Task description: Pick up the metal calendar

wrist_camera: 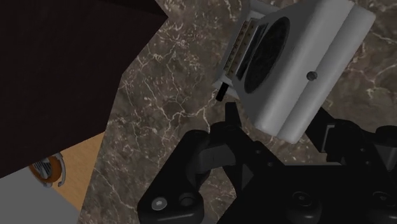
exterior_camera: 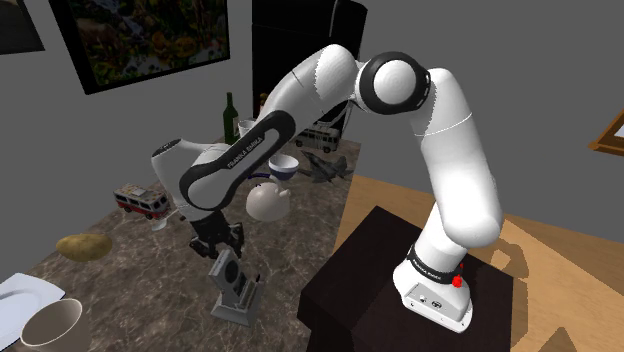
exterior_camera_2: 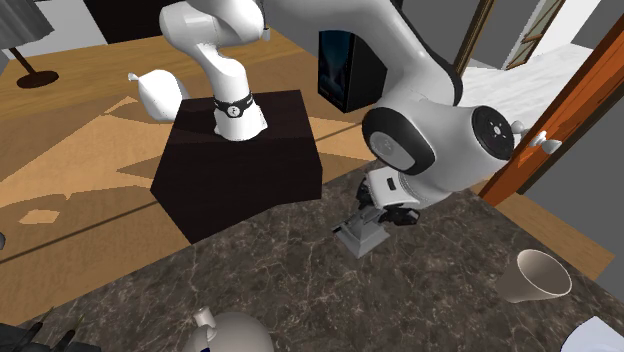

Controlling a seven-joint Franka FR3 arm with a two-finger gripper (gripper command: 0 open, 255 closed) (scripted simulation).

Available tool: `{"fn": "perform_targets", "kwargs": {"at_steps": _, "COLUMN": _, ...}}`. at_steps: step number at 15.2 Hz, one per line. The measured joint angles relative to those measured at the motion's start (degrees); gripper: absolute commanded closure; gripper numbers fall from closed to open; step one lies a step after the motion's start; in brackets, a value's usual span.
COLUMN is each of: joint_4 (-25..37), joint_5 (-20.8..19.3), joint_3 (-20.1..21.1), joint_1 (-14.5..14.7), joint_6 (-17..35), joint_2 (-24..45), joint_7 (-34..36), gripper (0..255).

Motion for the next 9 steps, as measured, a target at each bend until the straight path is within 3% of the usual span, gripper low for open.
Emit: {"fn": "perform_targets", "kwargs": {"at_steps": 9, "joint_4": 0.3, "joint_5": 2.1, "joint_3": 1.6, "joint_1": -1.1, "joint_6": -4.6, "joint_2": -4.6, "joint_7": -0.7, "gripper": 255}}
